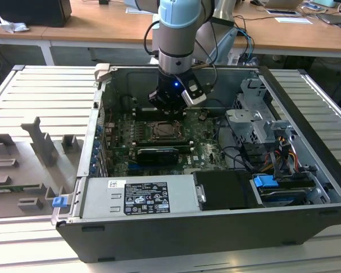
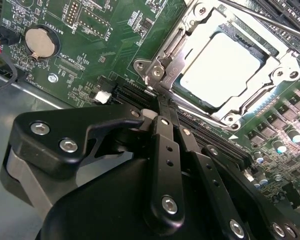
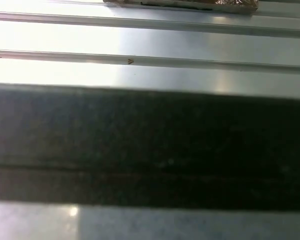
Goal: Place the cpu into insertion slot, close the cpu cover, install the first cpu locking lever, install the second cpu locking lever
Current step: 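Install the first cpu locking lever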
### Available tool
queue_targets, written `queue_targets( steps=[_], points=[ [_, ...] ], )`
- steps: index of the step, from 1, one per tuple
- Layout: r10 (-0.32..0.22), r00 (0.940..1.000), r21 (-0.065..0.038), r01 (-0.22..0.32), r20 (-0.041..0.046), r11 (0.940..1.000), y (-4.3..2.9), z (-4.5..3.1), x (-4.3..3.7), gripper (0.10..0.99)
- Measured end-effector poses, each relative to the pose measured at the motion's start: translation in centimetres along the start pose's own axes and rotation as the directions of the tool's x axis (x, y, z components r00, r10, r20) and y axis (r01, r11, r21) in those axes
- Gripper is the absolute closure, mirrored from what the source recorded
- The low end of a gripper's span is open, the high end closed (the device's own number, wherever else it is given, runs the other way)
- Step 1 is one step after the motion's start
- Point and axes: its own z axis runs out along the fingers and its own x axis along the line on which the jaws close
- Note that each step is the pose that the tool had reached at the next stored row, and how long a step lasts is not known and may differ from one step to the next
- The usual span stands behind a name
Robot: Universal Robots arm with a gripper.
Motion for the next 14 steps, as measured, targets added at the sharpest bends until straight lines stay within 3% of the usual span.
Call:
queue_targets(
  steps=[8,14],
  points=[
    [0.000,1.0000,0.002,0.000,0.0002,1.0000,0.02,-0.15,-0.01,0.980],
    [0.000,1.0000,0.019,0.000,-0.0006,0.9998,0.02,-0.14,-0.01,0.980]
  ],
)
